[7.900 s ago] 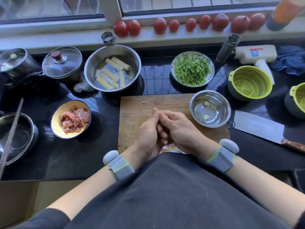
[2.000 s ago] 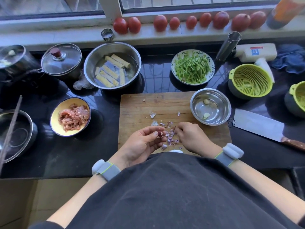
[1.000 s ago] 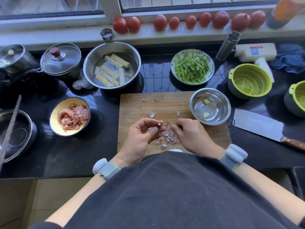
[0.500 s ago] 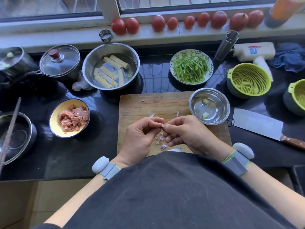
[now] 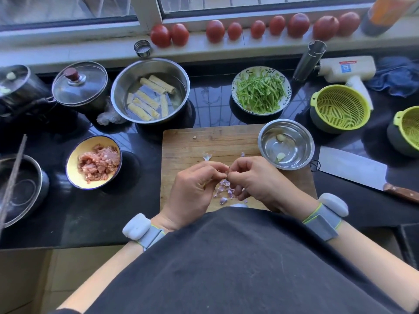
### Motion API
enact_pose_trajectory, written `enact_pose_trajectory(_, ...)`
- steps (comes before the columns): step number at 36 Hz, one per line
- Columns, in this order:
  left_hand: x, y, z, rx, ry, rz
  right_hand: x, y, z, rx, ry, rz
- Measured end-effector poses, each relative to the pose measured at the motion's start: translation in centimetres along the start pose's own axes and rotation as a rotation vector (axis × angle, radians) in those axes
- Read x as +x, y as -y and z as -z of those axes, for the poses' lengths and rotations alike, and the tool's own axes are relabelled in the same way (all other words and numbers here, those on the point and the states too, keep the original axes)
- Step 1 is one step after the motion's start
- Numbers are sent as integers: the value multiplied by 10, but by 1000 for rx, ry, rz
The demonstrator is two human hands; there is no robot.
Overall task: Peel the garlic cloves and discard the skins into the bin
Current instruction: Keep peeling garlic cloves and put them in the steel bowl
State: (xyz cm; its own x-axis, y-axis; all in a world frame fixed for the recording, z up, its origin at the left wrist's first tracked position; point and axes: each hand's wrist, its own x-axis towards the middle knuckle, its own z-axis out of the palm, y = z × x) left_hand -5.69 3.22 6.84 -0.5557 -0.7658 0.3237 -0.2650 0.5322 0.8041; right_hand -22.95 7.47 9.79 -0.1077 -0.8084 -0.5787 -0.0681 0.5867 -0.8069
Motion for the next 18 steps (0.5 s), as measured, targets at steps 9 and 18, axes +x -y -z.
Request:
enact_pose_trajectory(9,-5,-7,-8,-499,-49,492,2,-3,-4,217,7,-21)
enact_pose_trajectory(18,1,-7,-7,-1171,-219,900,6,-8,-2,243,-10,-42)
